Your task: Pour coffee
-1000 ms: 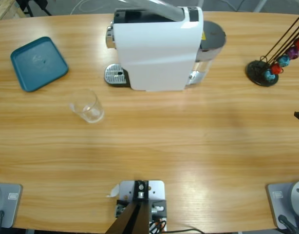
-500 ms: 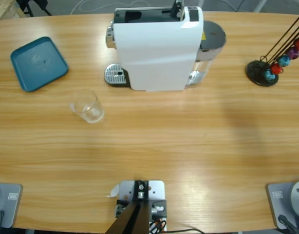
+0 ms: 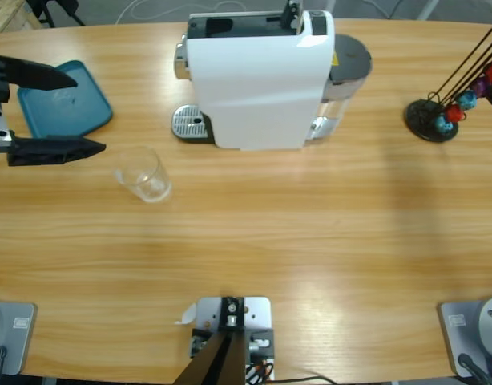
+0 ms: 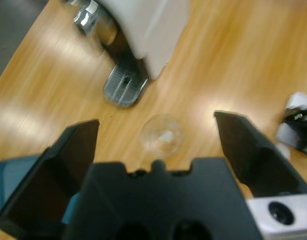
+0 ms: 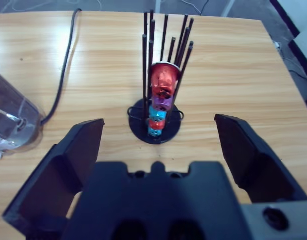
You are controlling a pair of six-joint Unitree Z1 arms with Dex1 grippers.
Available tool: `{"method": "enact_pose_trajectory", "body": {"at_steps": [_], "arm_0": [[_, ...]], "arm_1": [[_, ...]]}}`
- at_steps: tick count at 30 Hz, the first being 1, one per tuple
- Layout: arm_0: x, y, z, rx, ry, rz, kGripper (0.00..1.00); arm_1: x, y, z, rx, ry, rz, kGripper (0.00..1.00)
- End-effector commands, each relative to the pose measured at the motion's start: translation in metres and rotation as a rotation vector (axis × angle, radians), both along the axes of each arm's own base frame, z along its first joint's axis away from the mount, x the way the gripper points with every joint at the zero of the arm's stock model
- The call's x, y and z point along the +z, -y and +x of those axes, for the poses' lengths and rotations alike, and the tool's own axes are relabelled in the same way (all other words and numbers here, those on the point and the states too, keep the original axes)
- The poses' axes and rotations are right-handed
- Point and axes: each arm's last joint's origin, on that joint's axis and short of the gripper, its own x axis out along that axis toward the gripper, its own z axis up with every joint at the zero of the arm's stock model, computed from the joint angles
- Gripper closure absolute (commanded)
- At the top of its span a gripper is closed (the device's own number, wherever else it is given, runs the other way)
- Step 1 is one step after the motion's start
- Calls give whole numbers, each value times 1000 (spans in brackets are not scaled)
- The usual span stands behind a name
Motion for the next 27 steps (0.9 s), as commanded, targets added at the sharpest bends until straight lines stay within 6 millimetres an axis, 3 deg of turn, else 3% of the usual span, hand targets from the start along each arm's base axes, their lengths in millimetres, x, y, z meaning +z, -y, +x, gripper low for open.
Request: {"method": "enact_pose_trajectory", "body": {"at_steps": [1, 14, 16, 19, 20, 21, 24, 26, 27], "arm_0": [[-31, -7, 5, 183, 15, 60, 9], [-34, 4, 11, 179, 15, 40, 4], [-33, 3, 11, 179, 17, 38, 4], [-33, 3, 10, 178, 19, 35, 4], [-33, 3, 10, 177, 16, 37, 4], [-34, 3, 10, 178, 14, 38, 4], [-35, 4, 10, 174, 7, 38, 4], [-36, 4, 11, 174, 3, 41, 4], [-37, 4, 11, 174, 2, 43, 4]], "arm_1": [[-31, 9, 17, -60, -20, 5, 270], [-42, 13, 34, -72, 28, 65, 293], [-43, 14, 35, -81, 32, 67, 405], [-44, 15, 36, -90, 30, 67, 445], [-44, 16, 36, -90, 29, 63, 592], [-43, 16, 36, -90, 31, 60, 661], [-42, 17, 34, -89, 42, 59, 668], [-42, 17, 34, -88, 42, 58, 791], [-41, 17, 34, -89, 44, 58, 791]]}}
